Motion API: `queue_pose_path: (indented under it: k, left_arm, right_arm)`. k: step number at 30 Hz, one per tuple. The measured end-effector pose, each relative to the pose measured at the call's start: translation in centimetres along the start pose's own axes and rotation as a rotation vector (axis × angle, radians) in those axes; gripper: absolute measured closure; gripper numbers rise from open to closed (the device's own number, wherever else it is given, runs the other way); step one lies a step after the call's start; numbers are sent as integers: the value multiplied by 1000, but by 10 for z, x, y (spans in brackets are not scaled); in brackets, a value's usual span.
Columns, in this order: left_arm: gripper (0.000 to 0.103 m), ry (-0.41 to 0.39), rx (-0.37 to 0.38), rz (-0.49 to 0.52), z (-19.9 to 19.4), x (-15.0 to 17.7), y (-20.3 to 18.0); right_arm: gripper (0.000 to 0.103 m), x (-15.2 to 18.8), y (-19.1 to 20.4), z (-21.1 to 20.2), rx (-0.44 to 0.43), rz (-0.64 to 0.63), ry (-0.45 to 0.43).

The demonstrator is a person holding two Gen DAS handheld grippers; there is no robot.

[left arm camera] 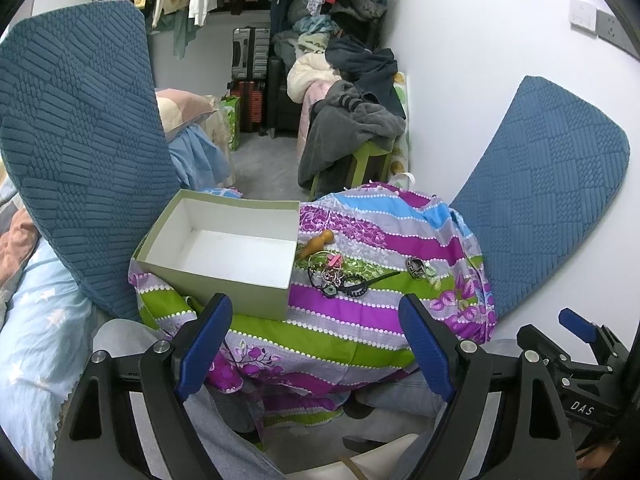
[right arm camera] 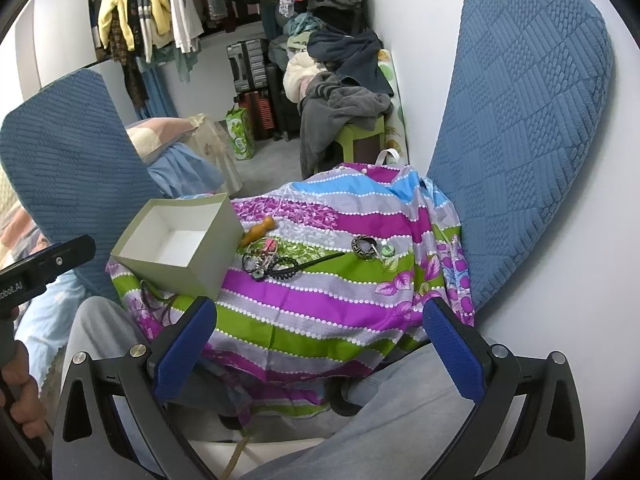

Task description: Organize jewelry

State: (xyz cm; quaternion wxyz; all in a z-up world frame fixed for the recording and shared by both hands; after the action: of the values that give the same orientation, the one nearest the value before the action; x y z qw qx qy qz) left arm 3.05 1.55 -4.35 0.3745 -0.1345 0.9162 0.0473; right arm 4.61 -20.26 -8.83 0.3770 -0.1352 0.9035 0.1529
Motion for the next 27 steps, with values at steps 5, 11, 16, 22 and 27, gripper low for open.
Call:
queue_pose_path:
  k: [5, 11, 16, 22, 27]
  left_arm:
    - [18, 1, 5, -1, 1, -1, 0]
    - [17, 13, 16, 0, 5, 0, -2]
    - [18, 33, 21, 7, 10, 2, -4]
    - [17, 42, 20, 12, 16, 4, -6]
    - [18, 63, 28, 26, 21, 8, -11]
  right_arm:
    - [0, 0, 1, 0, 0, 0, -1]
    - [0, 0, 0, 0, -1, -1, -5]
    - [0, 0, 1, 0, -11, 2, 2]
    - [0, 0, -2, 3, -1, 4, 1]
    - [1, 3, -8, 5, -8, 21, 10]
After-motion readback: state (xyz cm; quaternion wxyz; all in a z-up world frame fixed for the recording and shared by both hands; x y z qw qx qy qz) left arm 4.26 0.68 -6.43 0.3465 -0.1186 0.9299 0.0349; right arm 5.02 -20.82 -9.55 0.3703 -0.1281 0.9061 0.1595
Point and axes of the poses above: each gripper's, at about its wrist camera, not at the fingertips, and z roughly the way its jaws point, y to its left, x to its underside, the point moved 6 cm from there along z, roughly the way its jaws point, and after that the axes turned 10 degrees about -x, right-handed, at the moved point
